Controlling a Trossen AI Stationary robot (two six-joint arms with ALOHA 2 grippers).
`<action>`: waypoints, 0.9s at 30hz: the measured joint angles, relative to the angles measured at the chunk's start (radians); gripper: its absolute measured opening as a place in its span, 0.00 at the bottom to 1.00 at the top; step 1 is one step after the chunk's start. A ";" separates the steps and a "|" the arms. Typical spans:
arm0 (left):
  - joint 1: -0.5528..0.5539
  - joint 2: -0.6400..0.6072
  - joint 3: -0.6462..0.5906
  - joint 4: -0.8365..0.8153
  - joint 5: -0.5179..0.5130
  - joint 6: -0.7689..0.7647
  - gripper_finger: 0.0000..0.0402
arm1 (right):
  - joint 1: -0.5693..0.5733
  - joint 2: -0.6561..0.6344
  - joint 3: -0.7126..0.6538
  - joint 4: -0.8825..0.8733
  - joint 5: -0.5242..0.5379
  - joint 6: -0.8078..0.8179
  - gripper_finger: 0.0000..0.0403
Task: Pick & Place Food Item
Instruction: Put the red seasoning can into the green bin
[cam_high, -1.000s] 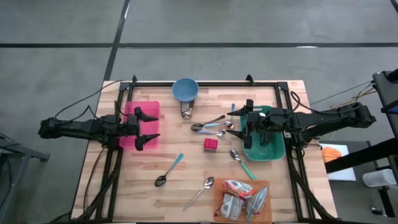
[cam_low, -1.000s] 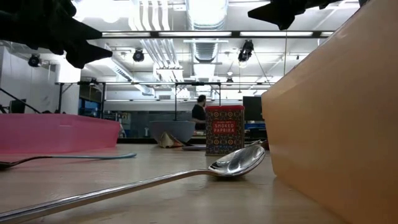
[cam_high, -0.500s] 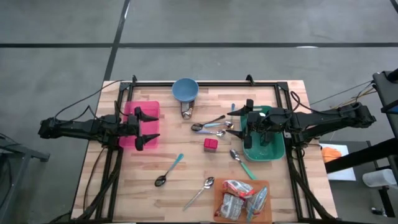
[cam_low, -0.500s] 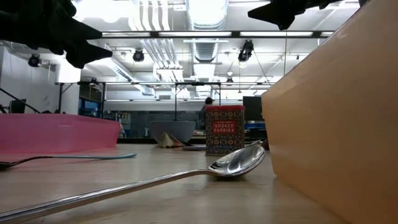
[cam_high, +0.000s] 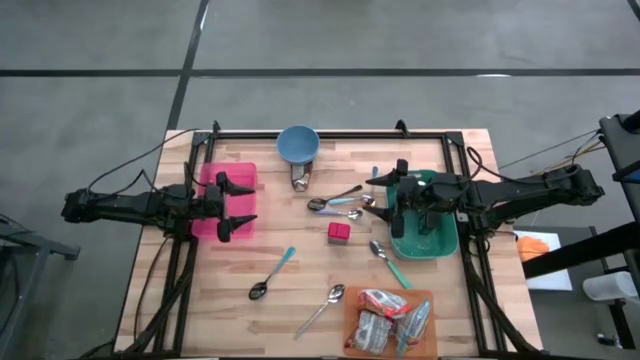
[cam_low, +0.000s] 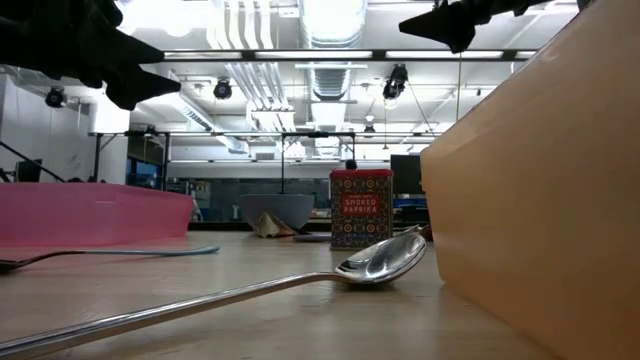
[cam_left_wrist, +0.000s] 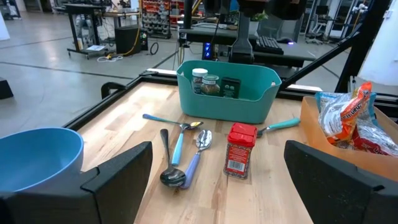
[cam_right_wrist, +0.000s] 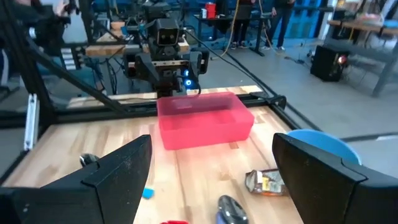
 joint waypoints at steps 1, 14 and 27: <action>0.000 0.000 0.000 0.000 0.000 0.000 0.92 | 0.000 0.000 0.000 0.000 0.004 0.017 0.82; 0.000 0.000 0.000 0.000 0.000 0.000 0.92 | -0.002 0.010 0.000 -0.008 0.157 0.201 0.92; 0.000 0.000 0.000 0.000 0.000 0.000 0.92 | -0.002 0.088 0.000 -0.006 0.157 0.185 0.92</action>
